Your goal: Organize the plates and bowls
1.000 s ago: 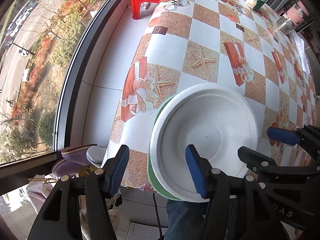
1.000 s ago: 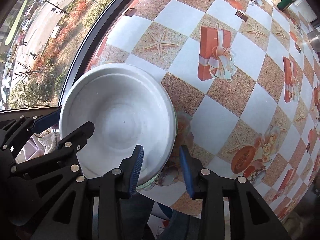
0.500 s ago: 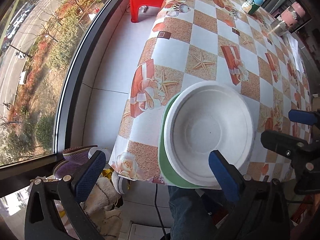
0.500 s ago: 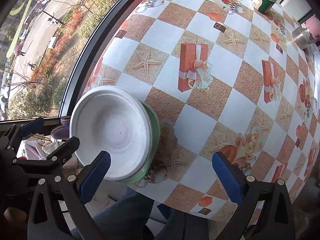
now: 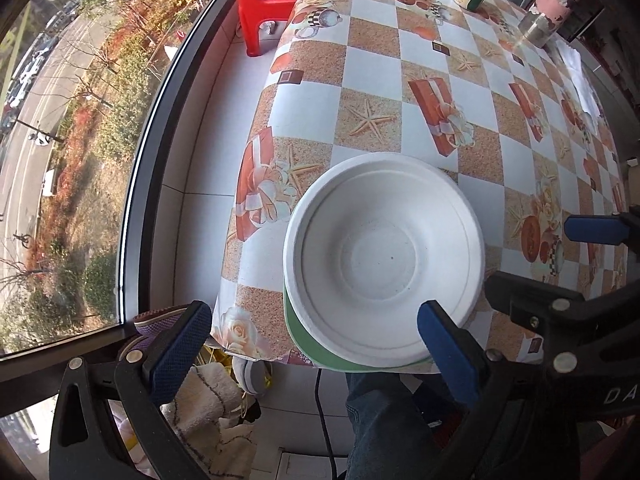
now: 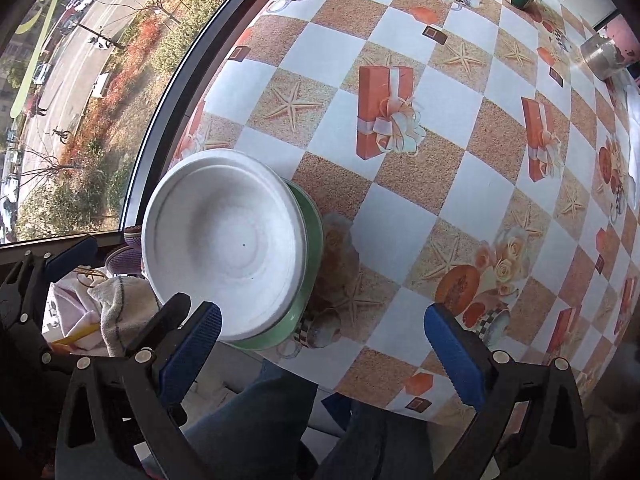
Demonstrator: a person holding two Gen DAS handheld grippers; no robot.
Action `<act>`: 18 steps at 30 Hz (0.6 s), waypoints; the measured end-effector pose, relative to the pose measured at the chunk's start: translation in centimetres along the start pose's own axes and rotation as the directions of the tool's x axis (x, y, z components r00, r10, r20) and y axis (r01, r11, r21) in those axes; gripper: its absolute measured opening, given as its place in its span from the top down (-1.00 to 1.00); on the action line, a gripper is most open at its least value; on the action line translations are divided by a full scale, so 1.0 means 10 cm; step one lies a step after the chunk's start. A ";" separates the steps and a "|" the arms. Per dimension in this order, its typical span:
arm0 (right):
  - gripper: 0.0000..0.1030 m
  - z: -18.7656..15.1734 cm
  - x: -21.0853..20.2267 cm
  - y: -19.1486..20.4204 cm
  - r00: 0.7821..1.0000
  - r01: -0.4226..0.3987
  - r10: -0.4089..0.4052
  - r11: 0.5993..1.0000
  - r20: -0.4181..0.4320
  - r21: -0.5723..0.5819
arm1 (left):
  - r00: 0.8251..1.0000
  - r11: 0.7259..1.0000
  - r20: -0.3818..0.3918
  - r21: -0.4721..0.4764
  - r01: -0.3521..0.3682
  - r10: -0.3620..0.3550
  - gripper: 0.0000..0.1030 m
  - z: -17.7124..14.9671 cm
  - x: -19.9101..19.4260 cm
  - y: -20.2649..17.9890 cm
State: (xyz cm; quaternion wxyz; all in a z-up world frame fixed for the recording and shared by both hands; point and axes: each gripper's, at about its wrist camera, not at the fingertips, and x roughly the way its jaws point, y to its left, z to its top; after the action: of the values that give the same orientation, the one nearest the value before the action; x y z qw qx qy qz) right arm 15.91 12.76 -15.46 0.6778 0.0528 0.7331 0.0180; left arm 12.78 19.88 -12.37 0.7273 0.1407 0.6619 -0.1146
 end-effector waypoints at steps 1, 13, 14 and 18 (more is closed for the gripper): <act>-0.98 0.00 -0.01 0.00 1.000 0.002 -0.002 1.000 0.003 0.001 | 1.000 1.000 0.001 0.003 -0.007 0.007 -0.99 0.01 0.00 0.00; -0.98 0.00 -0.05 -0.02 1.000 -0.002 0.002 1.000 0.014 0.014 | 1.000 0.999 0.011 0.033 -0.029 0.028 -0.99 0.05 -0.01 -0.06; -0.98 0.00 -0.05 -0.02 1.000 -0.002 0.002 1.000 0.014 0.014 | 0.999 0.999 0.010 0.034 -0.031 0.030 -0.99 0.05 -0.01 -0.06; -0.98 0.00 -0.04 -0.02 1.000 -0.003 0.003 1.000 0.014 0.015 | 1.000 0.999 0.007 0.039 -0.031 0.031 -0.99 0.04 -0.01 -0.07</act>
State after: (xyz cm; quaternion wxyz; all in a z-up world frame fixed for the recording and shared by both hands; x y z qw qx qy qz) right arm 15.93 12.55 -15.03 0.6824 0.0593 0.7285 0.0131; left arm 12.90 19.12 -12.27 0.7282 0.1646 0.6551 -0.1166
